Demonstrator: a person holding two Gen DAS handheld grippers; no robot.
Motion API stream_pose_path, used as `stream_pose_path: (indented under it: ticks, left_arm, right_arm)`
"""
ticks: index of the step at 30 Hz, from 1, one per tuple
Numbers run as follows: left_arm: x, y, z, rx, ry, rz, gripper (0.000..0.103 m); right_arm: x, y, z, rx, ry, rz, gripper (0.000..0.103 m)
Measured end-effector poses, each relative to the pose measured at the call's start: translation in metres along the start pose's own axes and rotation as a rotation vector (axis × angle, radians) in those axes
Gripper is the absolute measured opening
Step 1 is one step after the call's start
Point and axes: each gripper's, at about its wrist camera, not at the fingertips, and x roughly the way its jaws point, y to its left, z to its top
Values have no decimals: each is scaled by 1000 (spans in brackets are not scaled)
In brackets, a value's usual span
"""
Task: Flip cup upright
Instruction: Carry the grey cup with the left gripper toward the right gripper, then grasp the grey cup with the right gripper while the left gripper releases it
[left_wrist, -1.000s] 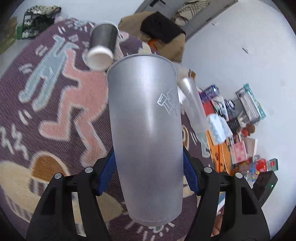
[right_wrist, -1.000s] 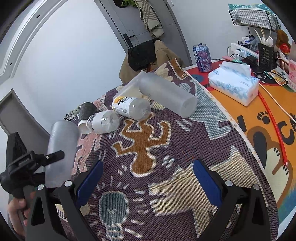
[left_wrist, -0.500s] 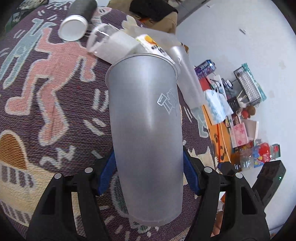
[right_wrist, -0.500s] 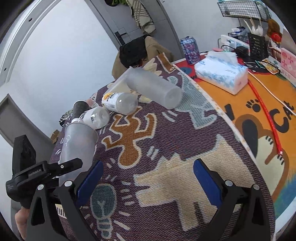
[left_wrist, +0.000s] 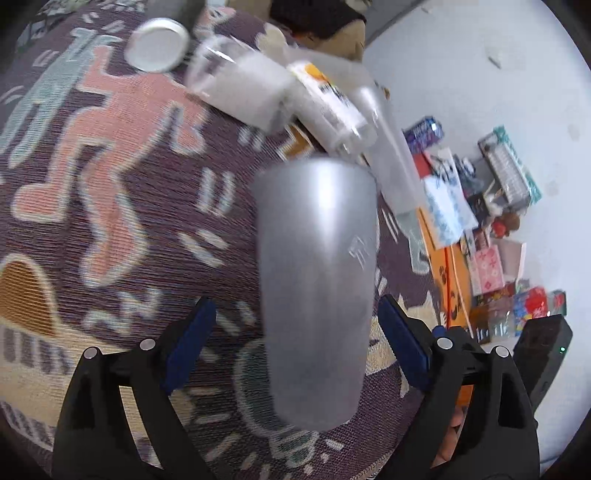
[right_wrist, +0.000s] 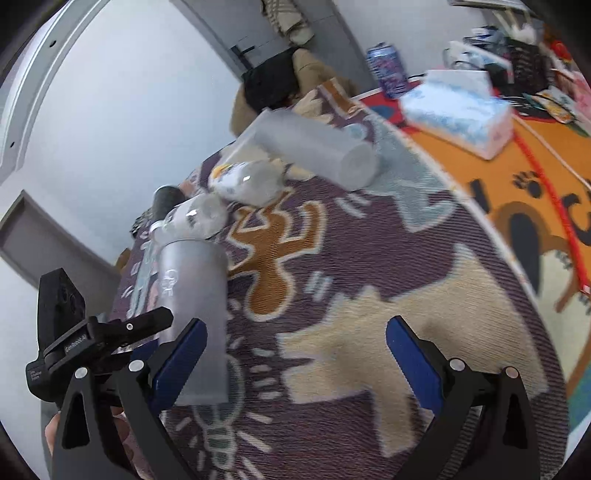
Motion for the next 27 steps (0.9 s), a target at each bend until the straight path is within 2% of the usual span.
stream_pose_path:
  ticks: [6, 8, 12, 18, 27]
  left_arm:
    - [-35, 32, 5, -59, -87, 28, 89]
    - [-42, 40, 5, -79, -106, 38, 93]
    - [-59, 55, 3, -102, -160, 68, 97]
    - [-76, 75, 0, -145, -199, 87, 97]
    - [-98, 97, -5, -179, -245, 110, 97]
  right_arm:
    - [24, 32, 16, -25, 84, 117, 95]
    - [33, 39, 19, -27, 110, 140, 95]
    - [50, 57, 28, -63, 168, 145, 95]
    - [82, 87, 41, -159, 279, 141, 95]
    - [122, 108, 50, -207, 394, 121, 95]
